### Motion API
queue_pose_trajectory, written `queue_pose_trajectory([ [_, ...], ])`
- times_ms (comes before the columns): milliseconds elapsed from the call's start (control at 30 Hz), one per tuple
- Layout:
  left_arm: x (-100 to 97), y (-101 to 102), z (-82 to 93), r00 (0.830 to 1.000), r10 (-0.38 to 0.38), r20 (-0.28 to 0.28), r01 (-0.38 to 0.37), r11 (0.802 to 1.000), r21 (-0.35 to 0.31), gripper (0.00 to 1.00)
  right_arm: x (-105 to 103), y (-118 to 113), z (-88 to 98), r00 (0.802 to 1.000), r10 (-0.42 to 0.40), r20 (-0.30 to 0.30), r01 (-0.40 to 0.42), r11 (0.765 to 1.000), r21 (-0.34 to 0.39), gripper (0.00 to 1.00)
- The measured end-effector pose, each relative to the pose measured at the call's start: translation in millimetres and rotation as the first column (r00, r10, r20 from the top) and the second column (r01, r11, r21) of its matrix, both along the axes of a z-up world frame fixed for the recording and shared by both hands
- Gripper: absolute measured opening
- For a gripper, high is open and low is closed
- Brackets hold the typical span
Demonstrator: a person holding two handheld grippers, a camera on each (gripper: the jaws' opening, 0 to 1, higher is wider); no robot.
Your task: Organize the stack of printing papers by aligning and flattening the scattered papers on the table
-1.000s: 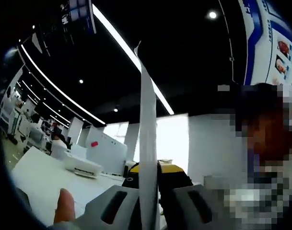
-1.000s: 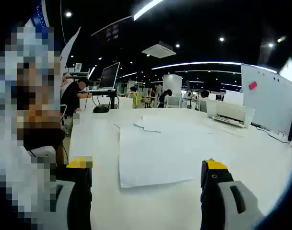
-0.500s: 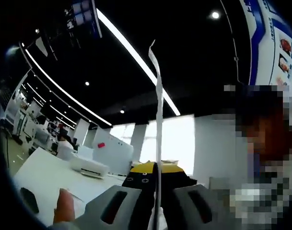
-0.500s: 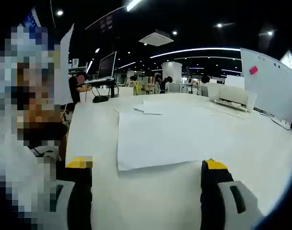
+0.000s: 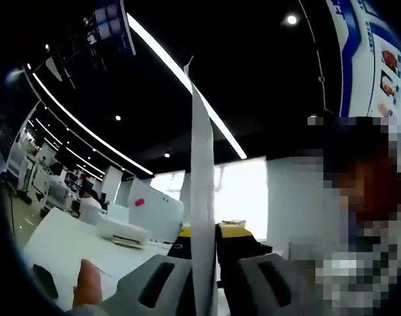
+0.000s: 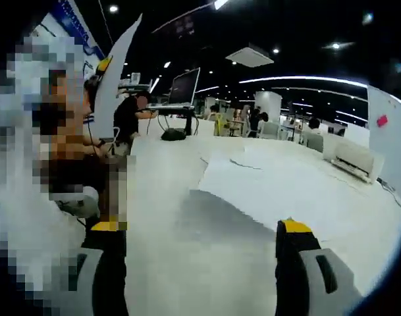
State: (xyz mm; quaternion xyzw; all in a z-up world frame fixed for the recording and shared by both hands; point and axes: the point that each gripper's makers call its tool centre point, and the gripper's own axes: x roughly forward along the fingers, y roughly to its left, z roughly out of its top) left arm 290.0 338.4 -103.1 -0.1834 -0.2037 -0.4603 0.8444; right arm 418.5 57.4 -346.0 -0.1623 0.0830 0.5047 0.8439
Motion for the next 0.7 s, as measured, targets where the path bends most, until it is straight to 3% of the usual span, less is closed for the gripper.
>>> queue_pose_trajectory([
  [67, -1.2, 4.1, 3.5, 1.0, 0.011, 0.006, -0.011, 1.0, 0.007, 0.05, 2.0, 0.7, 9.4, 1.0, -0.008, 0.004, 0.008, 1.0, 0.012, 0.9],
  [133, -3.3, 5.3, 4.9, 1.0, 0.018, 0.016, -0.019, 1.0, 0.015, 0.05, 4.7, 0.1, 15.6, 0.999, -0.007, 0.05, 0.007, 1.0, 0.002, 0.9],
  [167, -4.9, 6.4, 5.9, 0.999, 0.024, 0.023, -0.024, 0.999, 0.021, 0.05, 10.2, -3.3, 16.0, 0.992, -0.002, 0.129, 0.009, 0.998, -0.06, 0.9],
  [200, -4.9, 8.0, 6.6, 0.999, 0.025, 0.026, -0.025, 0.999, 0.02, 0.05, 12.8, -3.1, 15.9, 0.989, 0.0, 0.146, 0.01, 0.998, -0.069, 0.9],
  [233, -4.9, 9.0, 7.7, 0.999, 0.021, 0.031, -0.022, 1.0, 0.015, 0.05, 15.9, 0.8, 16.0, 0.992, 0.0, 0.126, 0.006, 0.999, -0.048, 0.9],
  [267, -4.9, 7.6, 7.8, 0.999, 0.018, 0.032, -0.018, 1.0, 0.011, 0.05, 17.3, 11.5, 19.7, 0.999, 0.007, 0.04, -0.009, 0.999, 0.039, 0.9],
  [300, -3.9, 7.4, 8.2, 0.999, 0.016, 0.03, -0.016, 1.0, 0.007, 0.05, 21.2, 17.8, 22.8, 1.0, 0.015, 0.008, -0.016, 0.997, 0.082, 0.9],
  [433, -3.5, 3.2, 9.2, 1.0, 0.014, 0.026, -0.014, 1.0, 0.01, 0.05, 49.6, 30.8, 24.5, 0.999, 0.014, 0.034, -0.017, 0.997, 0.082, 0.9],
  [500, -5.4, 4.9, 12.2, 0.999, 0.013, 0.033, -0.013, 1.0, 0.013, 0.05, 55.6, 41.9, 27.7, 0.999, 0.033, -0.035, -0.026, 0.981, 0.192, 0.9],
  [533, -6.6, 4.9, 13.2, 0.999, 0.014, 0.037, -0.014, 1.0, 0.016, 0.05, 57.3, 42.3, 20.7, 0.996, 0.04, -0.077, -0.025, 0.981, 0.19, 0.9],
  [600, -7.9, 5.8, 14.3, 0.999, 0.017, 0.042, -0.018, 1.0, 0.023, 0.05, 62.5, 40.9, 7.4, 0.996, 0.049, -0.077, -0.037, 0.988, 0.153, 0.9],
  [700, -8.7, 7.0, 14.4, 0.999, 0.018, 0.047, -0.019, 0.999, 0.026, 0.05, 58.8, 41.3, -11.3, 0.991, 0.05, -0.127, -0.037, 0.993, 0.108, 0.89],
])
